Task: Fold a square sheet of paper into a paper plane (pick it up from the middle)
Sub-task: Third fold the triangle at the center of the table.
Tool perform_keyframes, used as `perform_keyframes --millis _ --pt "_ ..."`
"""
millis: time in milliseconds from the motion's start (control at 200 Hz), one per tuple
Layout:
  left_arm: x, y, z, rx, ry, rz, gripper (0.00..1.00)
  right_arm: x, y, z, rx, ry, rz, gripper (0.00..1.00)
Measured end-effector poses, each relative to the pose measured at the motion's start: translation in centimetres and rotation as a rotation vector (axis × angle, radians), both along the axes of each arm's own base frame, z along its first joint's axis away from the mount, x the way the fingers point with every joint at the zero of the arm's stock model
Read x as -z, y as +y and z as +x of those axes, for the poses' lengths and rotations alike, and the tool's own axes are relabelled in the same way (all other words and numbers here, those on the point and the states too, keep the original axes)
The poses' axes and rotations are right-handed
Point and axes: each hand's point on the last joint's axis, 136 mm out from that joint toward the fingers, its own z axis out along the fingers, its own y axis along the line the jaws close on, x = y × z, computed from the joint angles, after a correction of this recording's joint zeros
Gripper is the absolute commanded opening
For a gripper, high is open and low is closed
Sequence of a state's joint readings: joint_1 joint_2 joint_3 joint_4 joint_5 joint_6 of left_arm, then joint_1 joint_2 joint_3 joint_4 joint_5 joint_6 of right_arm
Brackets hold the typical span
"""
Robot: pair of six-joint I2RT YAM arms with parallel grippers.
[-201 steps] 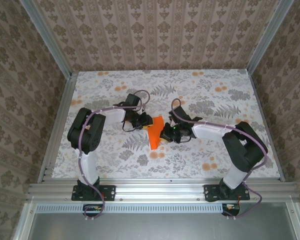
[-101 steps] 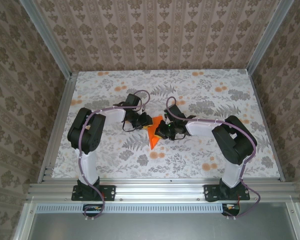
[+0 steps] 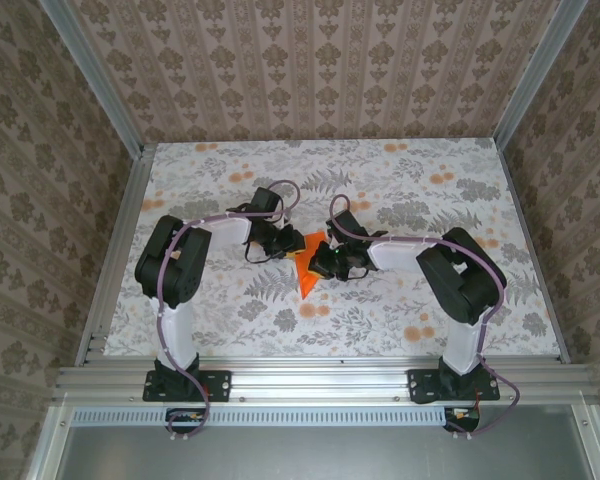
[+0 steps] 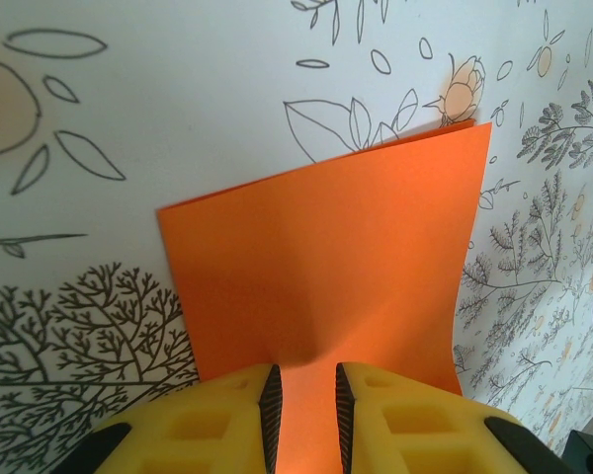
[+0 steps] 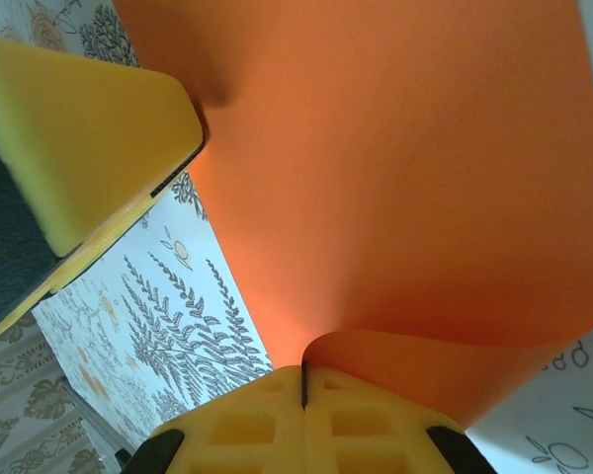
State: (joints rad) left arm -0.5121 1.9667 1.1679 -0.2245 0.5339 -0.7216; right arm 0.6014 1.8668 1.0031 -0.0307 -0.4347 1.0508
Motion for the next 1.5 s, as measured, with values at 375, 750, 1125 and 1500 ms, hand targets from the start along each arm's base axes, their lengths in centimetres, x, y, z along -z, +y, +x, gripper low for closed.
perform_keyframes --millis 375,750,1125,1500 --pt "0.0 -0.1 0.0 0.001 -0.001 0.007 0.25 0.1 0.2 0.3 0.000 -0.003 0.003 0.06" --pt "0.0 -0.1 0.0 0.001 -0.002 0.009 0.25 0.7 0.4 0.4 -0.004 0.004 0.006 0.06" --pt "0.0 -0.1 -0.1 0.005 -0.005 0.010 0.25 1.1 0.7 0.4 -0.011 0.012 0.012 0.07" --pt "0.0 -0.1 -0.1 0.007 -0.007 0.010 0.25 1.1 0.9 0.5 -0.016 0.014 0.020 0.08"
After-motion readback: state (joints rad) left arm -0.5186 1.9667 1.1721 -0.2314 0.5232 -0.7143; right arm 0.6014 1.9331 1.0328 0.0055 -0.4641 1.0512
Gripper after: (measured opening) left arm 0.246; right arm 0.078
